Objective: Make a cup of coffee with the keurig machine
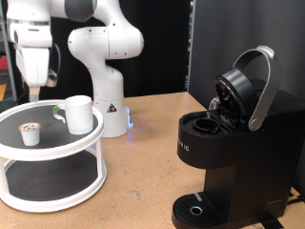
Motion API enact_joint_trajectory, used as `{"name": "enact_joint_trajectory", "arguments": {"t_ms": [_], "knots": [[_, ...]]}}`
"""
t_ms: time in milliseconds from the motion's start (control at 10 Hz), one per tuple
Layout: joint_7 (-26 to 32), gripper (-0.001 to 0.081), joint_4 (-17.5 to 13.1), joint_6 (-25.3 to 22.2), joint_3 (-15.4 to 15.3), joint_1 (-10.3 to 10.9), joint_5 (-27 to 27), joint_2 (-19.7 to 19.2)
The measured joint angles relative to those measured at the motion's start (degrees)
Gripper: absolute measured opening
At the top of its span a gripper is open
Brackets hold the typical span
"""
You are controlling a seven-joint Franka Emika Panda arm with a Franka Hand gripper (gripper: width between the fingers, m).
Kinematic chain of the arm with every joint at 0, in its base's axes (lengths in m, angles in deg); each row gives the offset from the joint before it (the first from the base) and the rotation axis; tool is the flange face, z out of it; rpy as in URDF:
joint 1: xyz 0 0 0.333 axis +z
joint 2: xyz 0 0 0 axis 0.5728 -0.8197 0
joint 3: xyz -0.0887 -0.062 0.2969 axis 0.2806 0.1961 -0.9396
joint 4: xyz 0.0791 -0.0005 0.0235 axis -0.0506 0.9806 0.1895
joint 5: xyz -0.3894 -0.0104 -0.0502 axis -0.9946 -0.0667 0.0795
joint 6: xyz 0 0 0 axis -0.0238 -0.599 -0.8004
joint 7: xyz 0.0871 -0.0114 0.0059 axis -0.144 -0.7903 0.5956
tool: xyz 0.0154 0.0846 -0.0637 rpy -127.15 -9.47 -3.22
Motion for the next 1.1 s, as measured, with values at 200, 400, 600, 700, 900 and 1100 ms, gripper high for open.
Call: {"name": "enact_joint_trajectory", "arguments": {"t_ms": [200,400,600,700,900,1100], "knots": [[0.0,0.0806,1.5,3.9,0.8,-0.6,-1.8,-2.2],[0.0,0.0806,2.4,7.0,1.5,-0.8,-3.0,-4.5],[0.3,0.0806,2.6,8.9,2.1,-0.8,-3.0,-6.5],[0.7,0.0806,2.7,9.9,2.6,-0.8,-2.8,-7.2],[2.3,0.0806,3.0,12.1,3.8,-0.5,-1.3,-8.3],[4.1,0.0806,3.1,13.3,5.1,0.1,1.0,-9.0]]}}
